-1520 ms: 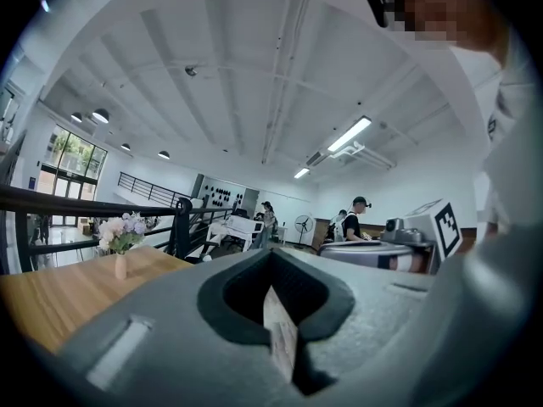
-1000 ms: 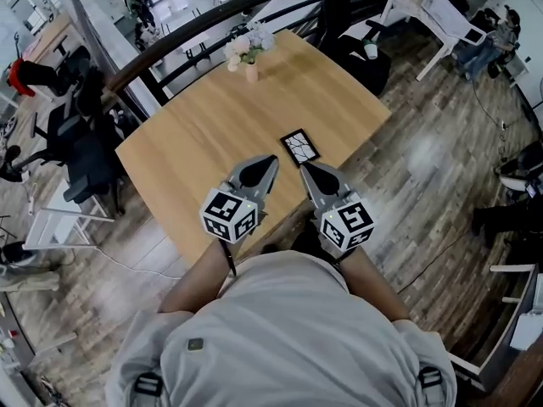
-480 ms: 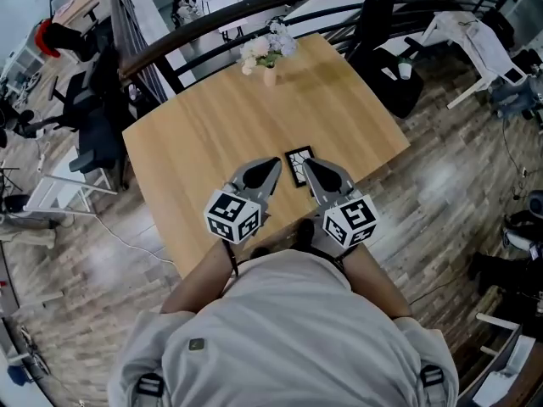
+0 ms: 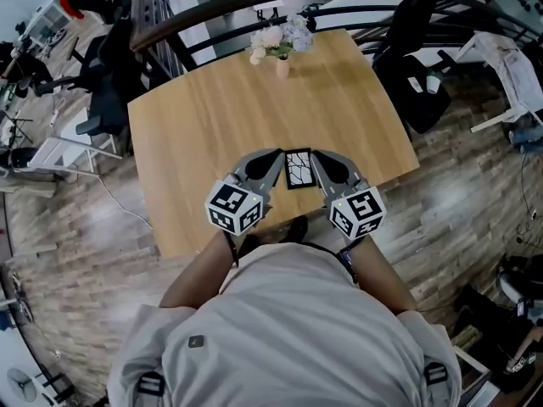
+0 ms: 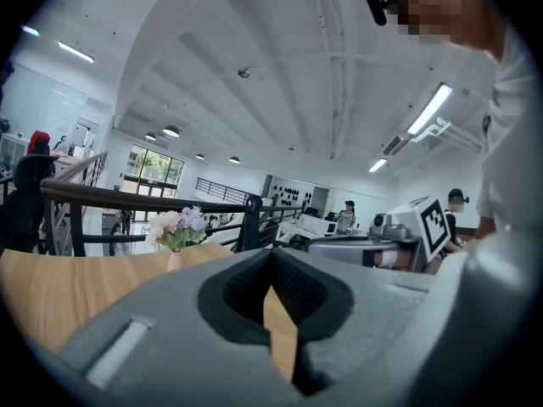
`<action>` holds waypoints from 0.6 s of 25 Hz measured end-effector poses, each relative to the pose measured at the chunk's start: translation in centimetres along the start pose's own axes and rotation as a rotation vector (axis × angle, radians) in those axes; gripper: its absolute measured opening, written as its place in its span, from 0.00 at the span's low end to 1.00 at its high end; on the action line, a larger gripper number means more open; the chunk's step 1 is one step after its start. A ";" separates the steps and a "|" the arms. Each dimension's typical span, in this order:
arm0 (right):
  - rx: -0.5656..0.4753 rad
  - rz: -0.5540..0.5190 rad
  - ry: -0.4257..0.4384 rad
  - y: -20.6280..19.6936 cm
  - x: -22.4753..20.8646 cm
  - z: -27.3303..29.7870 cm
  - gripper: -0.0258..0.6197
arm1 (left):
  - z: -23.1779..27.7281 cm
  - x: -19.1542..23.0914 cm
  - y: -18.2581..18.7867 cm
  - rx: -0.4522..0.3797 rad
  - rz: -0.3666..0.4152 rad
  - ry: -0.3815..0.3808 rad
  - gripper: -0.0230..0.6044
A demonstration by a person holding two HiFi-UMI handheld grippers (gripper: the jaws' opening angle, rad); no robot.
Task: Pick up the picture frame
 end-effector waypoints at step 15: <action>0.180 0.070 0.048 -8.1 -6.1 3.5 0.06 | 5.0 3.5 -8.3 0.170 -0.126 0.101 0.04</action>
Point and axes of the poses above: the fingertips, and each gripper's own axes: z forward along the fingers, x to its left, y out of its top, the point moved 3 cm from there along -z, backward along the fingers, and after that the axes turned 4 degrees about x, right-handed, at the moved point
